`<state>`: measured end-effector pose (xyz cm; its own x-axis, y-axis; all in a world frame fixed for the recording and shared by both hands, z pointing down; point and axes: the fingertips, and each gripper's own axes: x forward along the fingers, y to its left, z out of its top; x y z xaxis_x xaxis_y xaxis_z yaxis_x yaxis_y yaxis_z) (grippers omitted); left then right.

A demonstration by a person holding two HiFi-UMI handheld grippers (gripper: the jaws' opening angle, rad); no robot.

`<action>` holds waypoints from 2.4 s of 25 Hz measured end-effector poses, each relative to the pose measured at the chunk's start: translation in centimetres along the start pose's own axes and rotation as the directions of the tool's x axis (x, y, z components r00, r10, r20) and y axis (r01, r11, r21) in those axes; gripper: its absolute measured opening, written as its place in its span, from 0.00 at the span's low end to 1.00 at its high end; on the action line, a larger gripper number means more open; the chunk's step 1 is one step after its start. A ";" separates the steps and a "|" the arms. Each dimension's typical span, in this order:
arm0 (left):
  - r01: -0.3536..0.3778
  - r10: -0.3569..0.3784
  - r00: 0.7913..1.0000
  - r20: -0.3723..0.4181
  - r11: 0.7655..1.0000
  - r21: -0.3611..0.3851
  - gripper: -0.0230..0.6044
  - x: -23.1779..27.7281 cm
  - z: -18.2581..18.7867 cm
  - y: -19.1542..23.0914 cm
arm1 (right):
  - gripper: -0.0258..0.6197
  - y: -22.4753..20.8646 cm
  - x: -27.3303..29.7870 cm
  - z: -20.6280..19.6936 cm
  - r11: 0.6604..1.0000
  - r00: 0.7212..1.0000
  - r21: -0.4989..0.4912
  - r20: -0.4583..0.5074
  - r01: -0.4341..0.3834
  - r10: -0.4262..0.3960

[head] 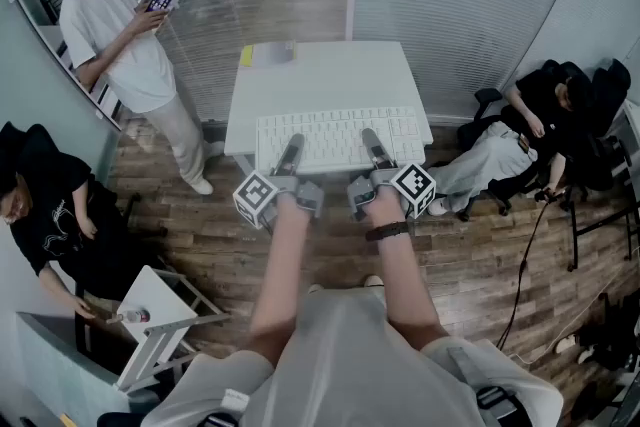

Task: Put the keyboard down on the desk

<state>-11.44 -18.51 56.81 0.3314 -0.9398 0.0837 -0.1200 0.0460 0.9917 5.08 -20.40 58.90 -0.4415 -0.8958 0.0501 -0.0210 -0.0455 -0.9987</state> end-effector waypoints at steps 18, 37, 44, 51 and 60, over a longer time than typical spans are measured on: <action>0.058 -0.057 0.998 -0.010 0.997 0.055 0.27 0.3 0.5 -1.4 | 0.27 0.2 0.6 -0.3 0.999 0.999 0.035 -0.003 -0.036 0.036; 0.100 -0.102 0.994 0.050 0.994 0.037 0.30 -0.1 0.6 0.3 | 0.25 -0.9 1.3 -0.2 0.995 0.994 0.013 -0.026 -0.102 0.102; 0.103 -0.103 0.995 -0.004 0.993 0.059 0.31 0.2 0.8 0.1 | 0.25 -1.6 1.0 -0.4 0.995 0.997 0.065 0.005 -0.075 0.075; 0.112 -0.113 0.993 -0.038 0.994 -0.008 0.31 0.3 0.6 0.1 | 0.25 -0.2 0.5 -0.3 0.999 0.999 0.036 0.010 -0.039 0.038; 0.095 -0.096 0.995 -0.024 0.994 -0.053 0.31 -0.4 0.7 -1.6 | 0.26 2.5 0.1 -0.6 1.000 1.000 -0.021 -0.018 -0.001 0.001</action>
<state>-12.08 -18.44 55.10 0.3634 -0.9316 -0.0101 -0.0382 -0.0257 0.9989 4.45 -20.28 56.39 -0.4576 -0.8878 0.0494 -0.0394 -0.0353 -0.9986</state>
